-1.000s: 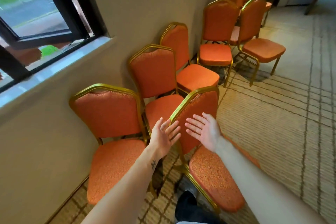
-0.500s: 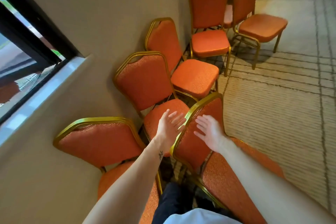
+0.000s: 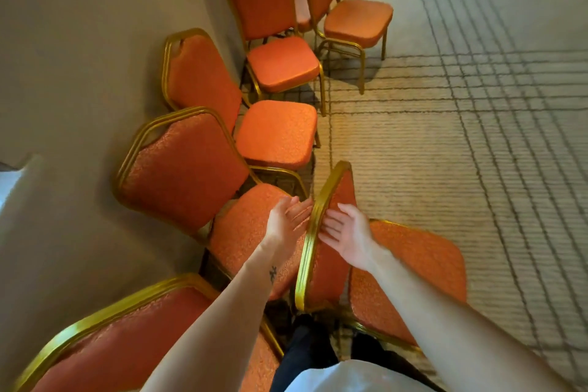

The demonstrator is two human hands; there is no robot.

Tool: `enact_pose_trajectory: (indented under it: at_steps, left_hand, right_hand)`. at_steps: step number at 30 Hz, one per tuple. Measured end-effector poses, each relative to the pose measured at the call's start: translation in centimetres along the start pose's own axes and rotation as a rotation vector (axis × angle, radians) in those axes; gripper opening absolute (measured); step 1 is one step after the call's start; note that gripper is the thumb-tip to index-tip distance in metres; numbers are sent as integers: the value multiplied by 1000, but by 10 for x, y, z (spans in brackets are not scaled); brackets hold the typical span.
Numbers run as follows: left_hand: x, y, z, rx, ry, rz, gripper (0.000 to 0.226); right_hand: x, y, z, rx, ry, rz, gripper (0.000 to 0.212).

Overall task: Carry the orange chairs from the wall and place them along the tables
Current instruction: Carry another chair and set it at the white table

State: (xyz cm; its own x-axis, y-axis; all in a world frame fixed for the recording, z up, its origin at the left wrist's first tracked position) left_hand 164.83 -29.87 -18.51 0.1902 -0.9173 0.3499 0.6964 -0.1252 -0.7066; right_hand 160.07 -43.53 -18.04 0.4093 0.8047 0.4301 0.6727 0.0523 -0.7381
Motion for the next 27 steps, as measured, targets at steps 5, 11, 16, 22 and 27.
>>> enact_pose_trajectory:
  at_steps: [5,11,16,22,27]
  left_hand:
    - [10,15,10,-68,169,-71,30]
    - [56,10,11,-132,339,-233,30]
    - [111,-6,-8,-154,466,-332,31]
    - [189,-35,-44,-162,581,-532,32]
    - [265,-75,-70,-2,735,-640,32]
  right_hand:
    - [-11,4,2,-29,40,89,43]
    - [-34,-18,-13,-144,3,270,35]
    - [-72,-43,-33,-196,2,386,30]
    - [-134,-95,-62,-286,13,567,37]
    - [-195,-137,-88,-361,-13,724,52]
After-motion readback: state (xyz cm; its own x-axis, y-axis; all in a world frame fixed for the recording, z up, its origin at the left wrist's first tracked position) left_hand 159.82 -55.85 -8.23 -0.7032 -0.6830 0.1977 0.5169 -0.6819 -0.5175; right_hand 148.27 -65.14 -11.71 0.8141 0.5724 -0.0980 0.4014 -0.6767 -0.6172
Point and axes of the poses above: each hand's wrist, its own y-axis towards the middle knuckle, its own x-axis out of the palm, z = x × y, the point moved 8 cm from there along y, towards the middle knuckle, and after that the axes turned 1 degree about -y, right-handed, at the moved point
